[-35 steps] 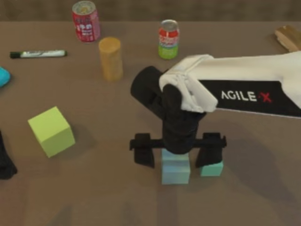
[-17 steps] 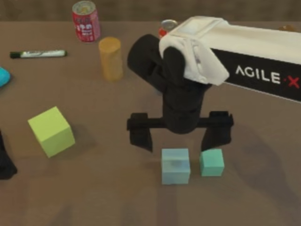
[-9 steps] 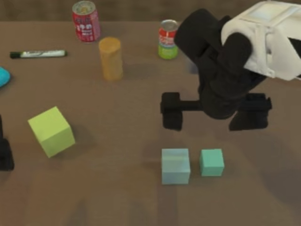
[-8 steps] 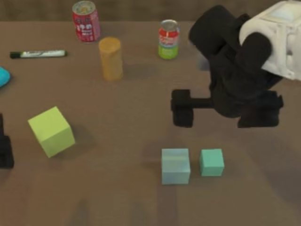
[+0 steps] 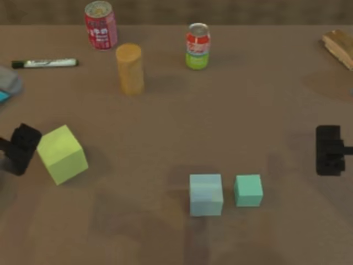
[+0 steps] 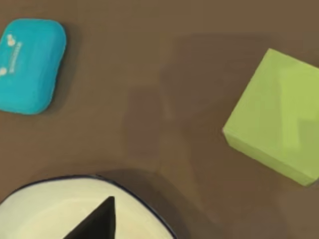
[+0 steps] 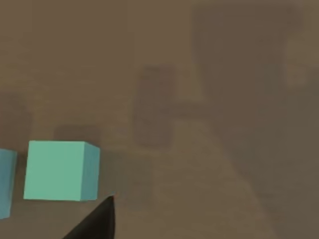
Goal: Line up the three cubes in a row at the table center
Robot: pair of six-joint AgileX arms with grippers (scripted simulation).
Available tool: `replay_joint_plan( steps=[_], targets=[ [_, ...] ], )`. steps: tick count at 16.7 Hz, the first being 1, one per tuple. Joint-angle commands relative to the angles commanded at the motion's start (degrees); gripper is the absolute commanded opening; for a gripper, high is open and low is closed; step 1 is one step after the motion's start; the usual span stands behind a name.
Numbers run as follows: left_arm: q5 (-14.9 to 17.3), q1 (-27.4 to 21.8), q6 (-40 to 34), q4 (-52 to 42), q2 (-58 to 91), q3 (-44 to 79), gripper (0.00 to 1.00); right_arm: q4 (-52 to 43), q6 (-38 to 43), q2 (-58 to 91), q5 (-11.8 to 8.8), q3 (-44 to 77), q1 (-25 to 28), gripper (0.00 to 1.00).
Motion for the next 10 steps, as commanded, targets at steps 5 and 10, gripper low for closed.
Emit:
replay_joint_plan(
  steps=[5, 10],
  targets=[
    [-0.06, -2.38, 9.6, -13.66, 24.18, 17.6, 1.0, 14.54, -9.7, -27.12, -1.35, -22.25, -9.89, 1.0],
    [0.02, -4.23, 16.92, -23.78, 42.31, 31.62, 1.0, 28.75, -16.6, -50.51, -4.04, -37.85, -17.55, 1.0]
  ],
)
